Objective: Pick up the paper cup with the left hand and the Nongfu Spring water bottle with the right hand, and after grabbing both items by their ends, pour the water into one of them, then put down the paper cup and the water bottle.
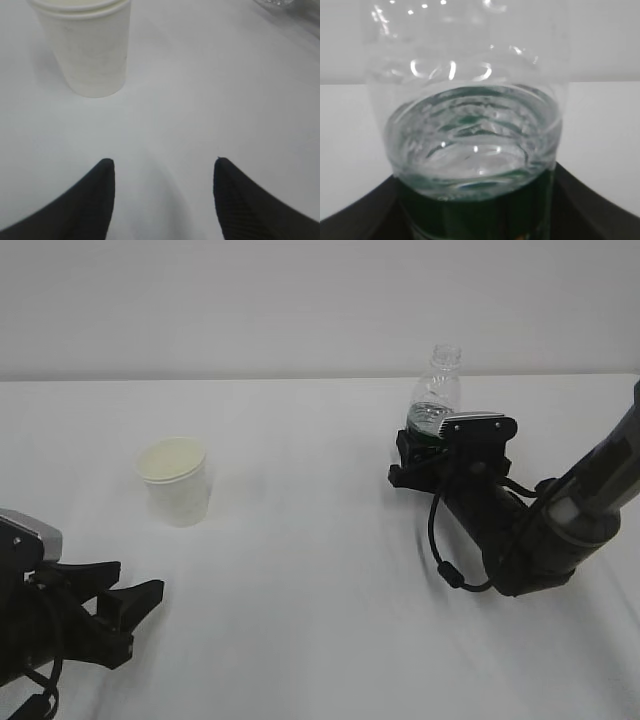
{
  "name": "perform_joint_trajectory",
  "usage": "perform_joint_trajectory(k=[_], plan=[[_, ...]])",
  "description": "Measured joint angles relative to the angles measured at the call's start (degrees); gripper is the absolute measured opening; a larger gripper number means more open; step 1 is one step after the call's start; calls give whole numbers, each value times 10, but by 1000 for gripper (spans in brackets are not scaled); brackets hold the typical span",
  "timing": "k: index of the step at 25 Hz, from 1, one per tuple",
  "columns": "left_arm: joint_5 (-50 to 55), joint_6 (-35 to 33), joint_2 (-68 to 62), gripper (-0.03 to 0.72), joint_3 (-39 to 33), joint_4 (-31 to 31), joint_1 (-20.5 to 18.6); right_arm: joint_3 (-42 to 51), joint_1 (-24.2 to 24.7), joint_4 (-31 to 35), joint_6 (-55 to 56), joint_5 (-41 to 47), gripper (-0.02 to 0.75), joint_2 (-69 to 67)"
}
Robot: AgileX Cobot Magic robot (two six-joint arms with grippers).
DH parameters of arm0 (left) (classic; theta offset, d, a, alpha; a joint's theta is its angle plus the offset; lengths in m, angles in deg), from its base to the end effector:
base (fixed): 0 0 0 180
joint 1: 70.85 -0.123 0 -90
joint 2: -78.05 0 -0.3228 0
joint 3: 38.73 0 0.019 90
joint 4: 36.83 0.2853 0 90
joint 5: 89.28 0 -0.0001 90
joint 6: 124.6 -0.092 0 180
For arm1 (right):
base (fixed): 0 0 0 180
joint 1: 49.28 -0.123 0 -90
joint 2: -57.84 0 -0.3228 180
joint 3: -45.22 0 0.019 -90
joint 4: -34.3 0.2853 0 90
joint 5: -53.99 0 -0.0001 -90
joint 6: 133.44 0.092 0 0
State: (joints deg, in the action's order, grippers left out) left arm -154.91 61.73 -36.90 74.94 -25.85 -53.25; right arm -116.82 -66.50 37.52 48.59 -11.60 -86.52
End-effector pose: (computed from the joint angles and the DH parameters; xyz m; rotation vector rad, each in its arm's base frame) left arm 0.2145 -0.0848 0.0901 0.3909 2.0022 -0.3892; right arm 0.4392 0.1312 0.0341 -0.1661 1.6856 0.2261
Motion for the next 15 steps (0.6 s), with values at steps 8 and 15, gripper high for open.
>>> perform_joint_trajectory(k=[8, 15], plan=[[0, 0, 0, 442, 0, 0, 0, 0, 0, 0, -7, 0, 477, 0], [0, 0, 0, 442, 0, 0, 0, 8, 0, -4, -28, 6, 477, 9]])
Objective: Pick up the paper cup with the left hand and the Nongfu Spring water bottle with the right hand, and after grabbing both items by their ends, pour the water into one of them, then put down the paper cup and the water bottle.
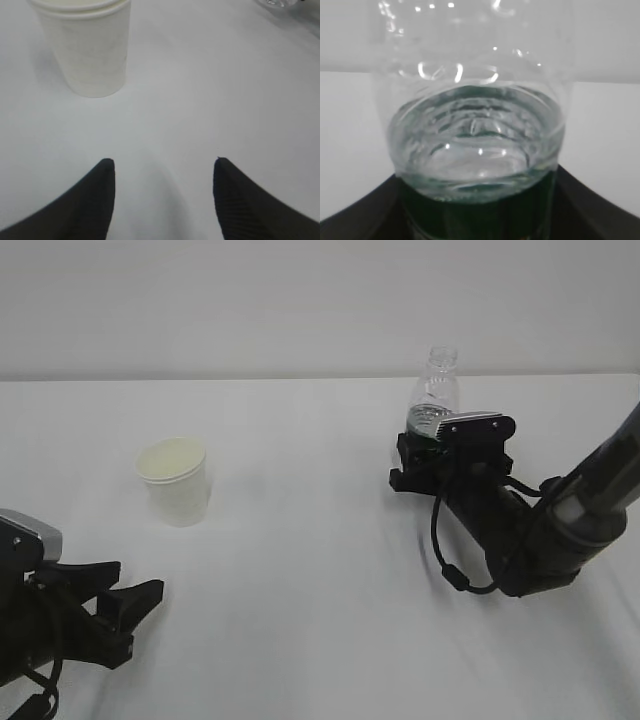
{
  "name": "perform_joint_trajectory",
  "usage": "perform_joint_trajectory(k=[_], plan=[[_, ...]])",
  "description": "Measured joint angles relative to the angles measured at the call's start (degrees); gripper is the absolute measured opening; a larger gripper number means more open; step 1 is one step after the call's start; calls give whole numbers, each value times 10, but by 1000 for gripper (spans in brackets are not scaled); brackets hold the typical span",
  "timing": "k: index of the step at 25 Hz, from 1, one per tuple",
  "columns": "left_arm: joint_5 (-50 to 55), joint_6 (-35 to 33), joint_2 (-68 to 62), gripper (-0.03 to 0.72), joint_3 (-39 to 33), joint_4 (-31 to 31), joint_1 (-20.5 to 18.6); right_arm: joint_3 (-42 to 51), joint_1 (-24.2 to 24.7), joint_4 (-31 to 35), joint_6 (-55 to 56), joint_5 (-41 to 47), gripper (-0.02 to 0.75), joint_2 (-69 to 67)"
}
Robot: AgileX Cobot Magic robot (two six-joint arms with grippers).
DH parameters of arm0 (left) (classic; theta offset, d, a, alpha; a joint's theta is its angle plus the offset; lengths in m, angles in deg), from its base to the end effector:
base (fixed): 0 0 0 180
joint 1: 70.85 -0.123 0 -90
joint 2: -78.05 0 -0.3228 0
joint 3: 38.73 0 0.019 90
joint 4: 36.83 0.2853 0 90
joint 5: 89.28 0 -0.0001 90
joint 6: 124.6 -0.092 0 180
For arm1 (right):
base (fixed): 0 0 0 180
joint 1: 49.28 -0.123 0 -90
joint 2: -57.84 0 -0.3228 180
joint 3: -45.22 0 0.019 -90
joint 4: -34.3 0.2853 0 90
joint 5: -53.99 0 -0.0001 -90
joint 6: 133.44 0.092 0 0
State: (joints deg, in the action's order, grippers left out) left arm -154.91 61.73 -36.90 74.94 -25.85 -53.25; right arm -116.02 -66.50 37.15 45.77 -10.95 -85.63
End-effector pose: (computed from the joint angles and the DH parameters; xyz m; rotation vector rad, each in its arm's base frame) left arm 0.2145 -0.0848 0.0901 0.3909 2.0022 -0.3892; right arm 0.4365 0.1309 0.0375 -0.2152 1.6884 0.1916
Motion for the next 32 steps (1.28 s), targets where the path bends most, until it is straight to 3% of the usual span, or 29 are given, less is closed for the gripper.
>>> perform_joint_trajectory(k=[29, 32], plan=[[0, 0, 0, 442, 0, -1, 0, 185, 0, -34, -31, 11, 473, 147], [0, 0, 0, 442, 0, -3, 17, 221, 0, -48, -31, 11, 473, 180]])
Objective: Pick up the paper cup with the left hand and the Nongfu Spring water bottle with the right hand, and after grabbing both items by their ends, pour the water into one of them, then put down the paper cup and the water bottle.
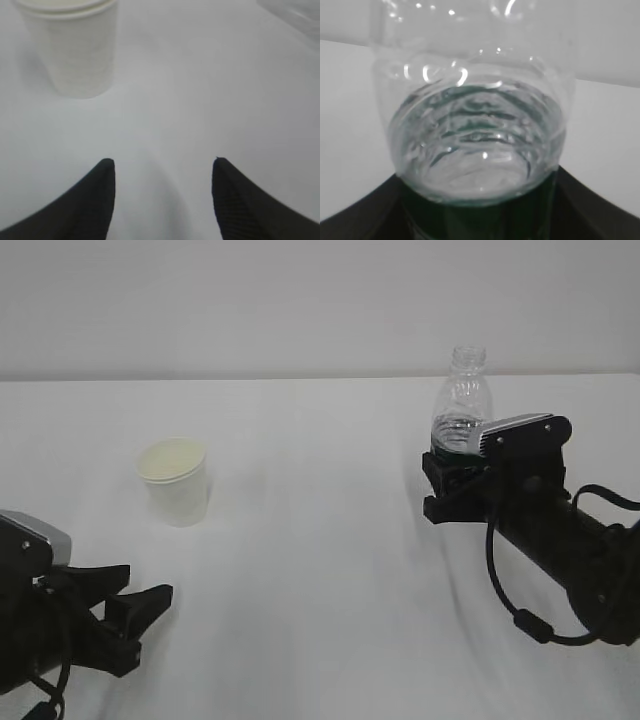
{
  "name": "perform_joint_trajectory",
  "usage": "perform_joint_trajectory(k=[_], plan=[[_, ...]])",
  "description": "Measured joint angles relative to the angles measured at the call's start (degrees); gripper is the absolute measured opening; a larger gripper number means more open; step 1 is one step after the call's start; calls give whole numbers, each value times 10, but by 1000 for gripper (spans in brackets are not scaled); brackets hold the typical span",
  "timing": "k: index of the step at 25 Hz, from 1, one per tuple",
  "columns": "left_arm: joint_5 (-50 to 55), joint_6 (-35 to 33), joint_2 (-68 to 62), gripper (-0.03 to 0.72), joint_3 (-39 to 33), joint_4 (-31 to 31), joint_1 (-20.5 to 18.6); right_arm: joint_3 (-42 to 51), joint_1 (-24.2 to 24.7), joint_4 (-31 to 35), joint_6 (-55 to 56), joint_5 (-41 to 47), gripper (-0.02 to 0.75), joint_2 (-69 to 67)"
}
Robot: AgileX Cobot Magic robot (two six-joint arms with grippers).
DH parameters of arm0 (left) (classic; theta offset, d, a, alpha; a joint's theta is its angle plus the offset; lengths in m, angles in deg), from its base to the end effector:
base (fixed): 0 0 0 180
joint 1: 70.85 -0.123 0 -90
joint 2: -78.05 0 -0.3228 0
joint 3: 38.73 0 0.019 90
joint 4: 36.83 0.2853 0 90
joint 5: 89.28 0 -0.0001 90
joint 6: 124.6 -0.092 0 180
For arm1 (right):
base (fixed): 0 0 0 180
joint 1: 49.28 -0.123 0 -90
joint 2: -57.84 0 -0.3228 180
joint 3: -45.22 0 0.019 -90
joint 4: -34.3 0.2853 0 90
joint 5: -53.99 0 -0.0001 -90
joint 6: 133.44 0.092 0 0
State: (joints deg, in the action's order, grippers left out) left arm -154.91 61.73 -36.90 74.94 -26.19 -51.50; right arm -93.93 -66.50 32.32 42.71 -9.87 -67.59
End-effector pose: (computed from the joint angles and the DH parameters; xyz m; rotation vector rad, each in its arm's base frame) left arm 0.2121 -0.0909 0.0901 0.4159 1.9990 -0.4045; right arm 0.3459 0.1102 0.0935 -0.3628 1.7543 0.1843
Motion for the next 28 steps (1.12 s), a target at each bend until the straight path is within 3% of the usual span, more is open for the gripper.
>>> perform_joint_trajectory(k=[18, 28], plan=[[0, 0, -1, 442, 21, -16, 3, 150, 0, -40, -1, 0, 447, 147], [0, 0, -1, 520, 43, -35, 3, 154, 0, -74, -1, 0, 419, 149]])
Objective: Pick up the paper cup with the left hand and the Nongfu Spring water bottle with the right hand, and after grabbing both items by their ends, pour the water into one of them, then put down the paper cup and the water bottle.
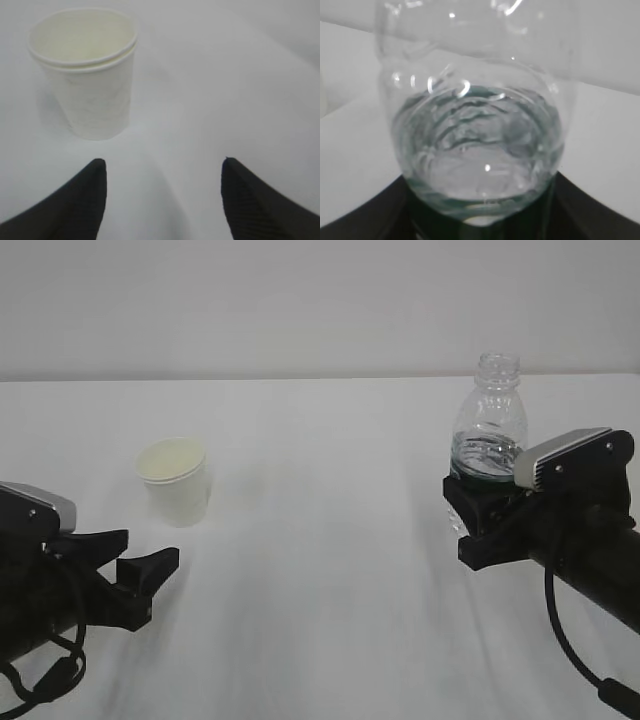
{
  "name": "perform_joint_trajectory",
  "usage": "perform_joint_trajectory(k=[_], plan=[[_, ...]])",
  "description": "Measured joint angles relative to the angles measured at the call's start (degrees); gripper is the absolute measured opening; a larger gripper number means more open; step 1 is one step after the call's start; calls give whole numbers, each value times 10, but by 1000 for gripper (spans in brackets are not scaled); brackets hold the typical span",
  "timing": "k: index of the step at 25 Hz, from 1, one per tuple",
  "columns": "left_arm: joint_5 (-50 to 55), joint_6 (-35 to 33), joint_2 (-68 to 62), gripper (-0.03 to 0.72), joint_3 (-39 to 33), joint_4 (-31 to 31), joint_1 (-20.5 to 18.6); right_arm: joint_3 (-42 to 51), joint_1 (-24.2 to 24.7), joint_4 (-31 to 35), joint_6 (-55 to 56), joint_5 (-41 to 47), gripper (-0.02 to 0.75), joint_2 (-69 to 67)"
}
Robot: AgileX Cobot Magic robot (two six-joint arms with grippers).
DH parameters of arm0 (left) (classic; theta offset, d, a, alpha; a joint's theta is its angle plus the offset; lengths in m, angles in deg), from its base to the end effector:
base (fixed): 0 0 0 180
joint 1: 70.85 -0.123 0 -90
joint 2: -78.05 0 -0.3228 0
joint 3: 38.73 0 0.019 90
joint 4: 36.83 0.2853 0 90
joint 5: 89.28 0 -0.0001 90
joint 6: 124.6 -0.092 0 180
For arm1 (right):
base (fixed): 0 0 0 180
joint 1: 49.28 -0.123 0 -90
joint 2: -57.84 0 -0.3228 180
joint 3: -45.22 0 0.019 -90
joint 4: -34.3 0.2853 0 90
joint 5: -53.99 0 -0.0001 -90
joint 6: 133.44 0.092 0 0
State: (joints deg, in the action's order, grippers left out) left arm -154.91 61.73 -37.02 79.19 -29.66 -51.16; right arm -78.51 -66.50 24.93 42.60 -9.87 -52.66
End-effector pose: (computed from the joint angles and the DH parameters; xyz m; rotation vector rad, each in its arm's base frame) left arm 0.2364 -0.0957 0.0975 0.3542 1.9334 -0.3760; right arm 0.2686 0.0973 0.1311 -0.4977 1.7357 0.2454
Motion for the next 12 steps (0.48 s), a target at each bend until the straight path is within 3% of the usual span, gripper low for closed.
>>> perform_joint_trajectory(k=[6, 12], plan=[[-1, 0, -28, 539, 31, -16, 0, 0, 0, 0, 0, 0, 419, 3], [-1, 0, -71, 670, 69, -3, 0, 0, 0, -1, 0, 0, 419, 3]])
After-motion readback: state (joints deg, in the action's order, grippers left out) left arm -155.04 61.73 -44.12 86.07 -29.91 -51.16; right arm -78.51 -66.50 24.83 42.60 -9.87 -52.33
